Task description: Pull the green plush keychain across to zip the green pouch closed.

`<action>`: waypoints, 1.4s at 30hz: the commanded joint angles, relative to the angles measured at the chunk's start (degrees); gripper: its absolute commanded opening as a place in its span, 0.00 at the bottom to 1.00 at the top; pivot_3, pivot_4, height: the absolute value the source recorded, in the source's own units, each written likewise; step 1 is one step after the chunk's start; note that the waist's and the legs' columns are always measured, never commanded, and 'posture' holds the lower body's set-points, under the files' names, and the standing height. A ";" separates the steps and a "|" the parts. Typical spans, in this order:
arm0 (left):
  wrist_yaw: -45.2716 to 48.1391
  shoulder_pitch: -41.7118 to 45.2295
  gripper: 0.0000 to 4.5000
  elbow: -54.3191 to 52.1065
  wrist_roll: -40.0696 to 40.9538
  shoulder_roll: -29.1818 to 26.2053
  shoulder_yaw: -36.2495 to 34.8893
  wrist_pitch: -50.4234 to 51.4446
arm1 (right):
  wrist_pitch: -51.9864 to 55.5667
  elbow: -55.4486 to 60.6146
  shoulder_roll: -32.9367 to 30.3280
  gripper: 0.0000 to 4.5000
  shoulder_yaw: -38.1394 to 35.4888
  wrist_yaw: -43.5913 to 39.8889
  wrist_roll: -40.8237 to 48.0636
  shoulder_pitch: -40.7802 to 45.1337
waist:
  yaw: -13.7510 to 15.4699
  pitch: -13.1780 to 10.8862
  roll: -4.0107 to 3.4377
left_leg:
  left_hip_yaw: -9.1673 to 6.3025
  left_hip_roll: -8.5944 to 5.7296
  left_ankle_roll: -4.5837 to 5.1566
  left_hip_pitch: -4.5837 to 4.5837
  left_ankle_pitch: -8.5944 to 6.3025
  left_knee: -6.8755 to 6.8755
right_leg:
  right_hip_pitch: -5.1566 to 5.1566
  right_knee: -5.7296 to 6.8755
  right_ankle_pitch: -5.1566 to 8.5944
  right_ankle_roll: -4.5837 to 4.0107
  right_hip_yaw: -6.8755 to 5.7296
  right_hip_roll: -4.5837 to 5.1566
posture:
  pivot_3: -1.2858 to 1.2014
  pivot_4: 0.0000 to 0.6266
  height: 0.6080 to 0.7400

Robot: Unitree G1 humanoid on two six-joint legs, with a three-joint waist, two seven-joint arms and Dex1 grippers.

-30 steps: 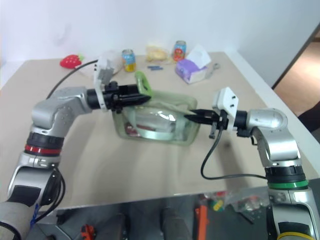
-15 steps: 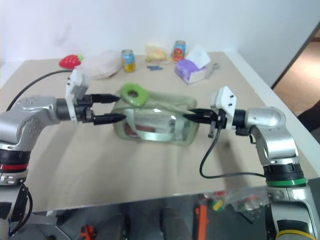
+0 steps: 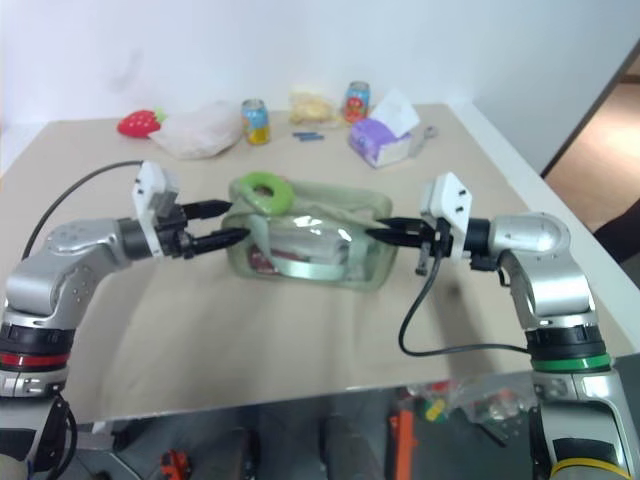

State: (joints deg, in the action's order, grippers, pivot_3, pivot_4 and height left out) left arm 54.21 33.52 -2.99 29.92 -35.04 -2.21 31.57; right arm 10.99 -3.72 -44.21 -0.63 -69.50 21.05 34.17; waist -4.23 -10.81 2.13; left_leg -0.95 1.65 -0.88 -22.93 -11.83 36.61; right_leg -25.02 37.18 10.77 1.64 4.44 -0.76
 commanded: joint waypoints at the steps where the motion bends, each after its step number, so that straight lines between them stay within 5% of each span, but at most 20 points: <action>1: -0.31 0.40 0.43 -1.69 0.01 0.19 -0.71 -1.04 | -0.20 0.79 -0.37 0.00 -0.51 -0.19 -0.07 0.17 | 0.00 0.00 0.00 | 0.00 0.00 0.00 0.00 0.00 0.00 | 0.00 0.00 -0.01 0.01 -0.01 -0.01 | 0.52 0.24 1.00; 7: -0.40 0.47 0.00 -1.29 -0.52 0.61 -0.56 -1.74 | 4.25 2.27 0.06 0.00 -1.45 0.34 2.80 0.70 | 0.00 0.00 0.00 | 0.00 0.00 0.00 -0.01 0.00 0.00 | 0.00 0.00 -0.02 0.03 0.00 0.00 | 0.52 0.24 1.00; 20: -1.02 1.11 0.00 -0.41 -2.90 0.95 0.28 -2.80 | 11.72 16.19 0.12 0.99 0.11 4.09 4.30 9.47 | 0.00 -0.01 -0.02 | 0.01 0.00 0.00 -0.09 0.00 -0.03 | -0.13 0.02 -0.02 0.03 0.01 0.00 | 0.52 0.24 1.00; 32: -1.95 1.42 0.00 -1.39 -2.96 2.10 0.82 -1.90 | 3.53 13.48 14.50 0.99 10.81 14.67 -6.70 16.57 | 0.21 0.01 0.01 | -0.08 -0.02 0.00 -0.26 0.00 -0.01 | -0.16 0.02 0.00 0.01 -0.09 0.05 | 0.52 0.24 1.00; 42: -2.78 1.43 0.00 -1.47 -3.02 2.93 0.92 -2.00 | -2.61 7.48 15.41 0.99 12.72 13.91 -10.62 14.61 | 0.54 0.01 0.01 | -0.13 -0.01 0.00 -0.25 0.00 -0.01 | -0.15 0.02 0.00 0.00 -0.14 0.05 | 0.52 0.24 1.00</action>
State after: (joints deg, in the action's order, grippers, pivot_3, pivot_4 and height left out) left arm 51.65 34.30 -2.95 26.96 -32.28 -1.38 29.84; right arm 9.95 3.98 -28.66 12.60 -55.48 10.92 49.18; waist -3.69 -10.80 2.14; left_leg -1.11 1.64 -0.88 -23.18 -11.83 36.61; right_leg -25.15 37.20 10.77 1.63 4.28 -0.72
